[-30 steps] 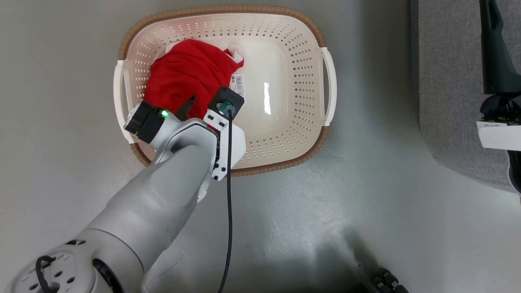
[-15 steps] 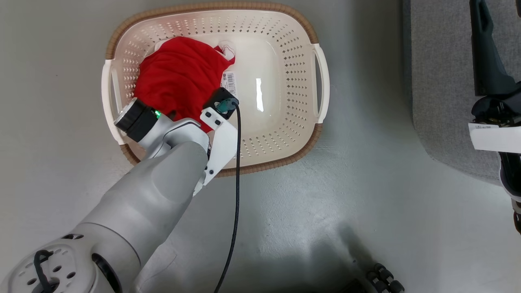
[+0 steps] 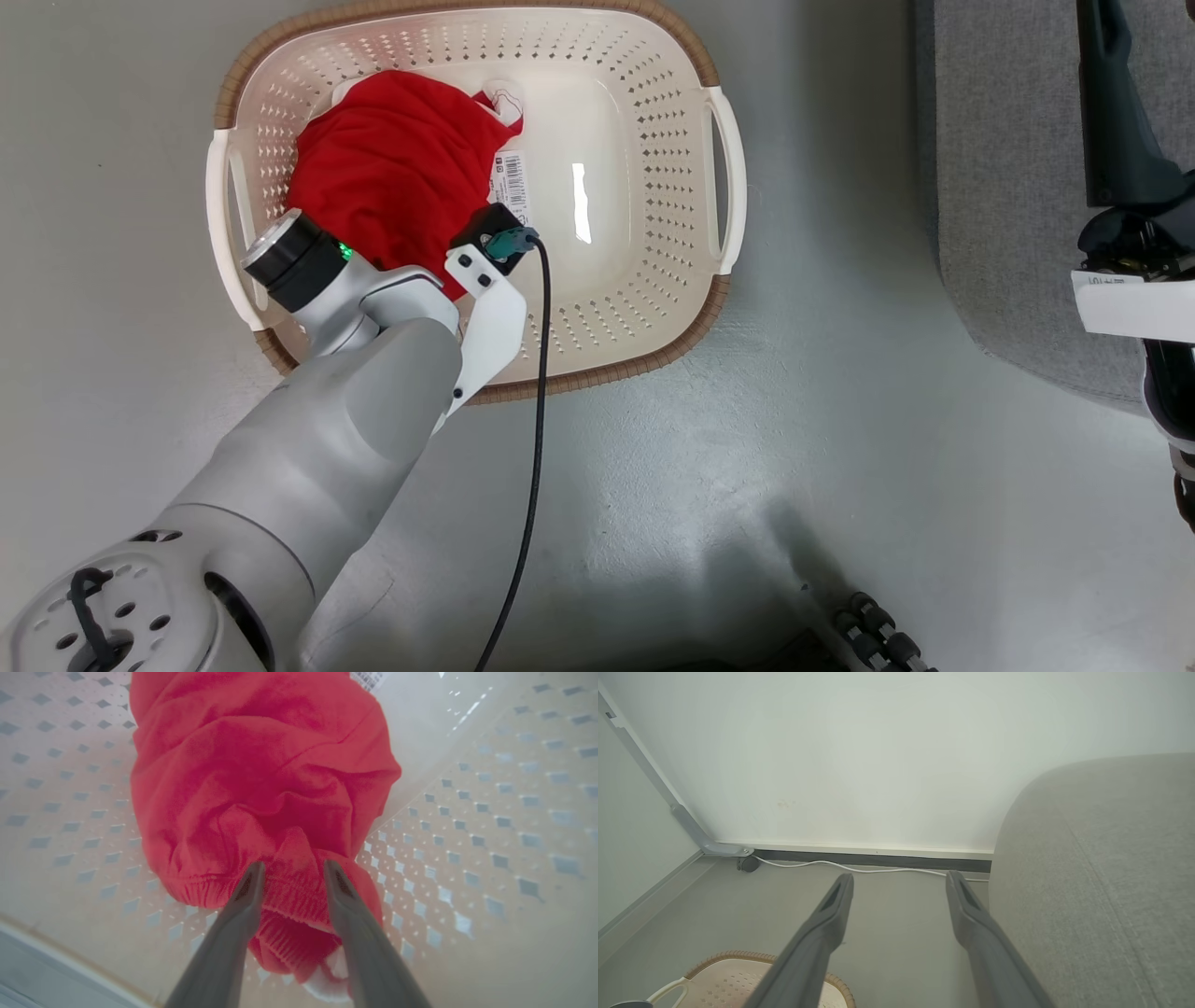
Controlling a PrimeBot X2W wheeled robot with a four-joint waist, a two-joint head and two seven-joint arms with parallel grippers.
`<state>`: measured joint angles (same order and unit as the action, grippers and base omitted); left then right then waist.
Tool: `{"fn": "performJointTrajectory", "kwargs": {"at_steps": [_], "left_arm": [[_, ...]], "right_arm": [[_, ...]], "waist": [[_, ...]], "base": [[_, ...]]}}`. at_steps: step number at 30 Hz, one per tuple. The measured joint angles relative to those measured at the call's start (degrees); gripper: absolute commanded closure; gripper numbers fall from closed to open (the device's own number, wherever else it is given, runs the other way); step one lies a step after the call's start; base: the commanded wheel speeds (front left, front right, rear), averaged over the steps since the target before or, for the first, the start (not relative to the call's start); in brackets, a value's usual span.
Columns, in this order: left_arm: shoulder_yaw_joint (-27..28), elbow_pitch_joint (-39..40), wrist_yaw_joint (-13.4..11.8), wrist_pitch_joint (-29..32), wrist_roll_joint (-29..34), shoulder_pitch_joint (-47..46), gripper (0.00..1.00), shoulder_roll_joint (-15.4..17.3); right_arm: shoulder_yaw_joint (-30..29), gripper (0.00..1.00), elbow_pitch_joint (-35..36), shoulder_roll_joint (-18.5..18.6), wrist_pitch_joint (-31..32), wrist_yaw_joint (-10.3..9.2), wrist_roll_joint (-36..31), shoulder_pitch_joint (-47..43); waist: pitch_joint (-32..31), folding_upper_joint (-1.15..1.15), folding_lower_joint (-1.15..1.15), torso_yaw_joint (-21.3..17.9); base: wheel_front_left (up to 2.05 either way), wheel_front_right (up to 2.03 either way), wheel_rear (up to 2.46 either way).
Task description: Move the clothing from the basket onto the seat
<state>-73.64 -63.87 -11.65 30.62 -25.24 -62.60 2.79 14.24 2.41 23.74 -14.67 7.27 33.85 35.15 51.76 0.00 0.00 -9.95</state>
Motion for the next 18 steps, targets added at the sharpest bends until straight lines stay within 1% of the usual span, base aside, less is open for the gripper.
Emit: {"fn": "performJointTrajectory", "kwargs": {"at_steps": [5, 9, 16, 18], "left_arm": [[0.0, -1.54, 0.08, -2.15, -0.13, -0.03, 1.0, 0.03], [-0.01, -2.13, 0.07, -7.23, -0.18, -0.02, 1.0, -0.02], [-0.01, -3.19, 0.58, -13.52, -2.1, 0.59, 1.0, -0.05], [-0.01, -3.54, 1.2, -14.23, -2.5, 1.38, 1.0, -0.07]], "right_arm": [[0.0, 0.0, 0.05, -0.13, 0.0, 0.0, 0.26, 0.63], [0.0, 0.0, -0.2, -0.31, 0.0, 0.0, 0.59, 0.69], [0.0, 0.0, -1.53, -0.4, 0.0, 0.0, 0.59, 0.69], [0.01, 0.0, -1.78, -0.4, 0.0, 0.0, 0.59, 0.68]], "waist": [[-0.09, 0.0, 0.0, 0.01], [-0.77, 0.0, 0.0, 0.13], [-3.61, 0.0, 0.0, 0.42], [-4.67, 0.0, 0.0, 0.55]], "base": [[0.0, 0.0, 0.0], [0.0, 0.0, 0.0], [0.0, 0.0, 0.0], [0.0, 0.0, 0.0]]}}
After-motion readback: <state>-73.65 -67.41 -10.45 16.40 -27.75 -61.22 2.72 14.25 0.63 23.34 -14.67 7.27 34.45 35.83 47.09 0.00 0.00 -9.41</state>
